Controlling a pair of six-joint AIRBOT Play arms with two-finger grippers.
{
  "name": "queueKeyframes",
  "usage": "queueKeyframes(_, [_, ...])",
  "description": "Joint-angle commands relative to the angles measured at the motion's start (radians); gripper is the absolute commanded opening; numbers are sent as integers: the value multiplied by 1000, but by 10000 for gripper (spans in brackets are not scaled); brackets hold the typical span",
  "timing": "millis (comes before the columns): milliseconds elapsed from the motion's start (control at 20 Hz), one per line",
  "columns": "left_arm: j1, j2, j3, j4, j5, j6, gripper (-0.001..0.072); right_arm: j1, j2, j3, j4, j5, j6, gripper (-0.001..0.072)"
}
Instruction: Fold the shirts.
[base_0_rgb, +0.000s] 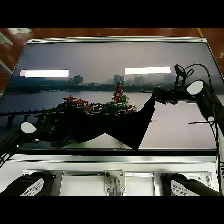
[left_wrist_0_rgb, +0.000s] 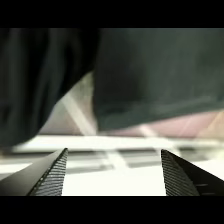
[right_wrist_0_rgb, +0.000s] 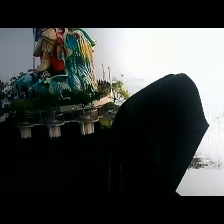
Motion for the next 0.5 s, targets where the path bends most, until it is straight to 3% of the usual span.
queueKeyframes(0, [-76, -49, -40, -112, 195, -6, 677, 1, 1, 1, 0, -3, -3, 63])
queueKeyframes(50, [-97, -63, -40, -168, 230, 43, 589, 1, 1, 1, 0, -3, -3, 63])
queueKeyframes(100, [-117, -74, -40, -202, 262, 82, 584, 1, 1, 1, 0, -4, -3, 63])
queueKeyframes(200, [-129, -98, -40, -207, 288, 79, 550, 1, 1, 1, 0, -6, -3, 63])
queueKeyframes(300, [-129, -103, -38, -210, 283, 99, 90, 1, 1, 1, 1, -5, -3, 63])
queueKeyframes(350, [-130, -100, -27, -209, 274, 132, 42, 1, 1, 1, 2, -5, -3, 63])
queueKeyframes(450, [-129, -74, 23, -209, 254, 191, 40, 1, 2, 2, 3, -3, -3, 63])
